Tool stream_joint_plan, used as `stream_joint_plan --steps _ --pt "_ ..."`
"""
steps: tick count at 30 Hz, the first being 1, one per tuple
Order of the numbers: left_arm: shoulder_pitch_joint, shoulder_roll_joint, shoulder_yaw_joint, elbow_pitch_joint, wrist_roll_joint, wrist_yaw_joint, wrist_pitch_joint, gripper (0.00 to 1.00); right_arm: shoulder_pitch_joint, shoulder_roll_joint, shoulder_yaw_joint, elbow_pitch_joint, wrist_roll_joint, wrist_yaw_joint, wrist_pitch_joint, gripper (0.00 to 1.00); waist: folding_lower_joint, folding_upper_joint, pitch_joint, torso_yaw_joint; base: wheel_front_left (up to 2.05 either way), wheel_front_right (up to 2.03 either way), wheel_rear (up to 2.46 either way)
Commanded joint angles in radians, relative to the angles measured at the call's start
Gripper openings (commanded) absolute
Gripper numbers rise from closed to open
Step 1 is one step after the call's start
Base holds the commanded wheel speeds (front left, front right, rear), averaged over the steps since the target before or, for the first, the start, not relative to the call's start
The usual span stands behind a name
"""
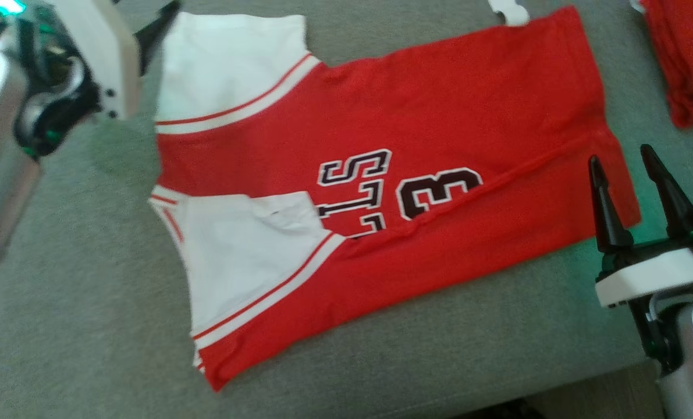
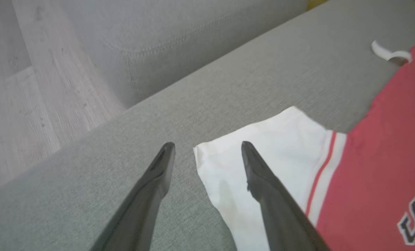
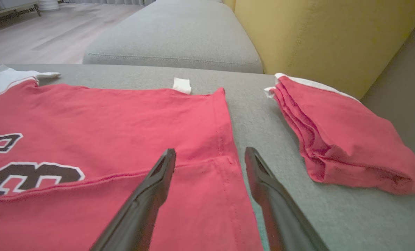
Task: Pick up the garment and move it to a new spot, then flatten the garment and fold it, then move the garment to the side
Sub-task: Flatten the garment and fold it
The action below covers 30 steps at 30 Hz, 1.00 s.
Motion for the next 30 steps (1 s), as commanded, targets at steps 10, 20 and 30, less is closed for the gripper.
stream_joint_plan --steps 10,20,30 --pt "-0.125 0.121 -0.056 0.126 -0.051 0.002 0.026 1.00 -0.039 0.002 0.039 0.028 0.007 0.007 -0.051 1.00 -0.0002 0.0000 0.071 -0.103 0.00 0.00 0.00" --pt "-0.168 0.147 -0.137 0.176 -0.091 0.002 0.057 1.00 -0.055 0.018 0.045 0.061 0.011 0.007 -0.079 1.00 -0.0002 0.0000 0.109 -0.138 0.00 0.00 0.00" --pt "-0.204 0.187 -0.248 0.094 -0.129 0.002 0.021 0.00 -0.097 0.003 0.029 0.063 0.008 0.007 -0.076 1.00 -0.0002 0.0000 0.105 -0.131 0.00 0.00 0.00"
